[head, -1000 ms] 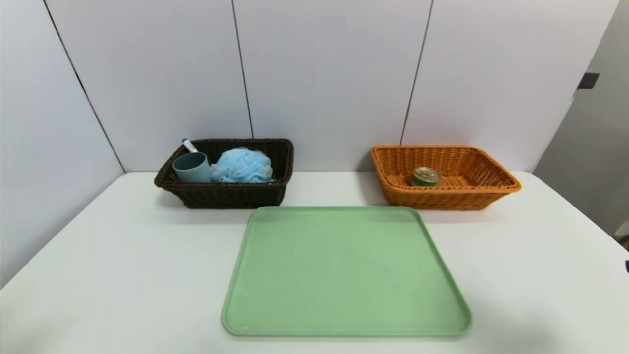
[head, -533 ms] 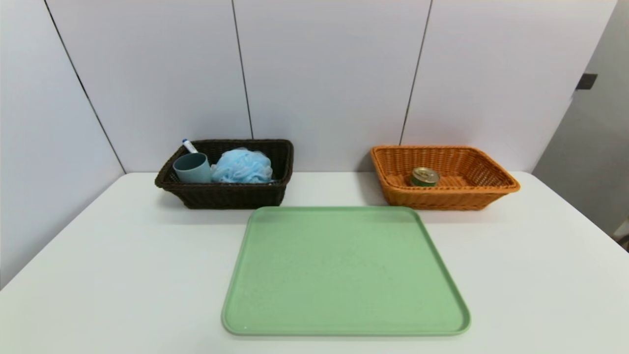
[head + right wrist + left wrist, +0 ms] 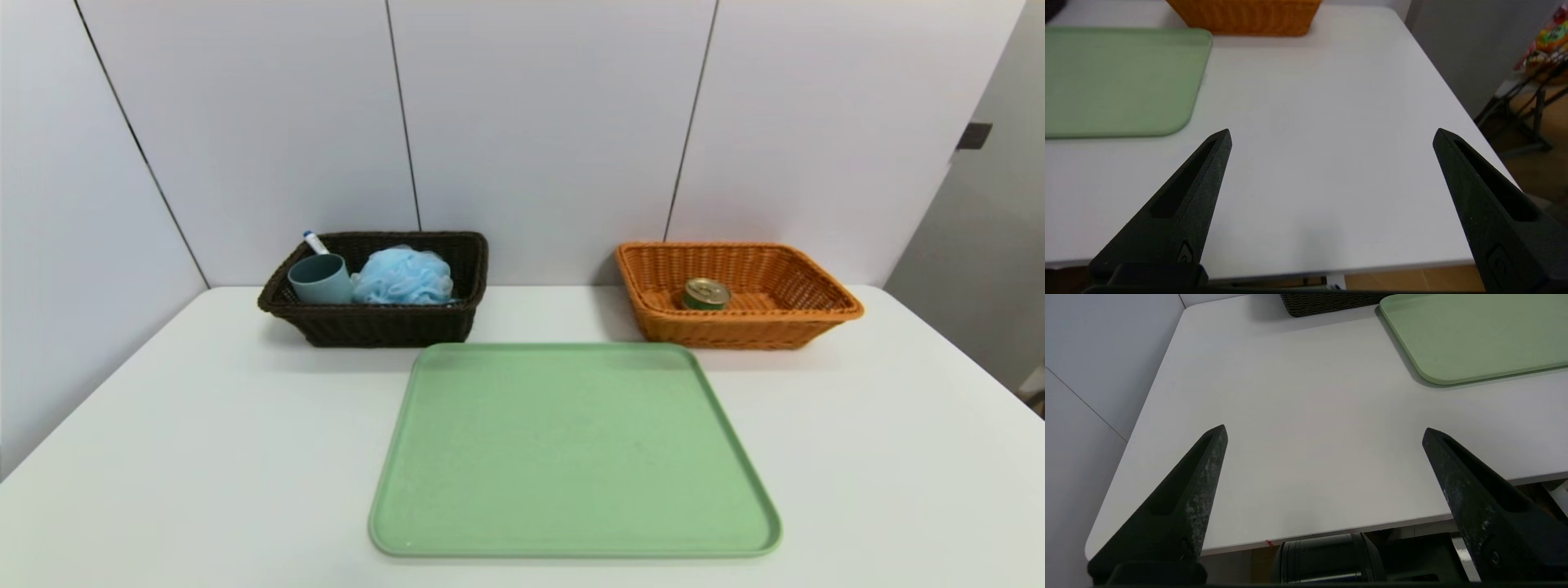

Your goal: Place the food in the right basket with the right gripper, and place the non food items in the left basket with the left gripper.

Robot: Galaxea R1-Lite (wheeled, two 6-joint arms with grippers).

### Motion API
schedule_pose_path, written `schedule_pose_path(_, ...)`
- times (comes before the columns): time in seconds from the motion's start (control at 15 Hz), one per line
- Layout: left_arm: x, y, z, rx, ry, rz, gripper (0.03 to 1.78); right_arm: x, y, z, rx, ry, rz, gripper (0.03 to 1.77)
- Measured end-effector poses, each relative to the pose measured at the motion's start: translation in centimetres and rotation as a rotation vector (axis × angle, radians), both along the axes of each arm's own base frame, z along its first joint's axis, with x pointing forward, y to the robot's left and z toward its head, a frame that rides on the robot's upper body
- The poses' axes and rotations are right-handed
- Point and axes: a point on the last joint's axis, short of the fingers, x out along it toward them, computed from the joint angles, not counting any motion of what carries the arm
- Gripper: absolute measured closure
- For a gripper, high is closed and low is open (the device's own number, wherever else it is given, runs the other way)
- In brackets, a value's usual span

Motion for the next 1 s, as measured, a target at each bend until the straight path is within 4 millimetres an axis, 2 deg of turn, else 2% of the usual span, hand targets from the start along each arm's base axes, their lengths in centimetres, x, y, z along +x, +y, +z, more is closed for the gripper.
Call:
schedule_pose_path(0.33, 3.8, 0.0, -1.4, -0.015, -0.127, 0.022, 0.12, 2.3, 0.3, -0.7, -0.012, -0.260, 0.122, 0.10)
schedule_pose_path(0.53, 6.3, 0.1, -2.8, -0.013, -0.246, 0.066, 0.12, 3.9, 0.3, -1.9, -0.023, -0.355, 0.144, 0.10)
schedule_pose_path(0.73, 7.9, 0.1, -4.3, -0.006, -0.376, 0.080, 0.12, 5.1, 0.3, -3.5, -0.069, -0.465, 0.143, 0.10)
schedule_pose_path(0.87, 8.4, 0.1, -5.3, -0.015, -0.395, 0.078, 0.12, 5.4, 0.3, -4.2, -0.087, -0.446, 0.142, 0.10)
schedule_pose_path(1.0, 8.8, 0.1, -6.5, -0.018, -0.294, 0.067, 0.12, 5.9, 0.4, -5.8, -0.078, -0.301, 0.147, 0.10)
